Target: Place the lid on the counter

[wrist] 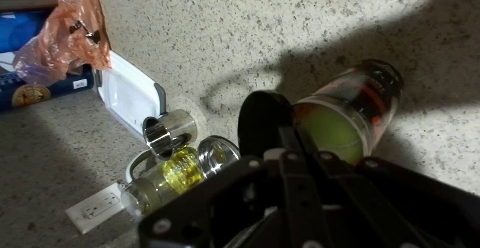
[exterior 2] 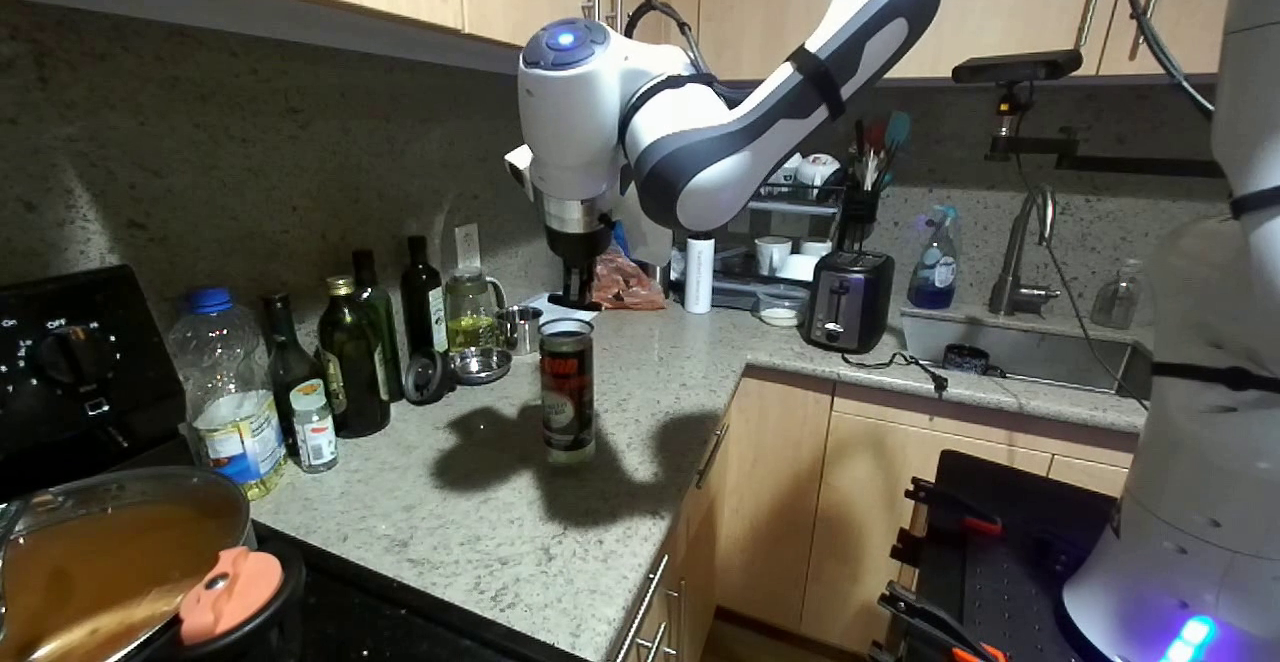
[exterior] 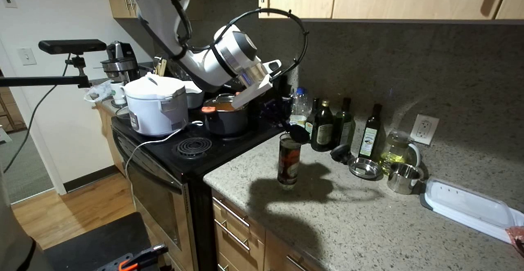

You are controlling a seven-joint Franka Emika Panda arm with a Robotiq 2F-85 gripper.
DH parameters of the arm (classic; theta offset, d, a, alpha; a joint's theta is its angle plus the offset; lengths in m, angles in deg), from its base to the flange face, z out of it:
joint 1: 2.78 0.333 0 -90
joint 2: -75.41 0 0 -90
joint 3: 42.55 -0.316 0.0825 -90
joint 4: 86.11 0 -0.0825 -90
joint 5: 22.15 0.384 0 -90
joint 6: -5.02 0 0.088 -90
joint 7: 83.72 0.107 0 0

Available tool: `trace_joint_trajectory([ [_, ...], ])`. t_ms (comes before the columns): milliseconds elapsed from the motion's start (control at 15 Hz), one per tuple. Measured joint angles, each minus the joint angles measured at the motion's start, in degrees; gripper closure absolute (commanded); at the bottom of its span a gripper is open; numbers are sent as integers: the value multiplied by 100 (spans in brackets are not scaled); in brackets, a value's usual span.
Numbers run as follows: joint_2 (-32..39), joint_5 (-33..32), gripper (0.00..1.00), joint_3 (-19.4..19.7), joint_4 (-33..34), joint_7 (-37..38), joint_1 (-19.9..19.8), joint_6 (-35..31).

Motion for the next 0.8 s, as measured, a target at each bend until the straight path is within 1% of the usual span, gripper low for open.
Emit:
trace_joint_trajectory([
  [333,-86,-339,99,72,157,276,-131,203],
  [533,-117,-322,99,106,187,310,-248,214],
  [800,-130,-136,99,165,184,485,-481,198],
])
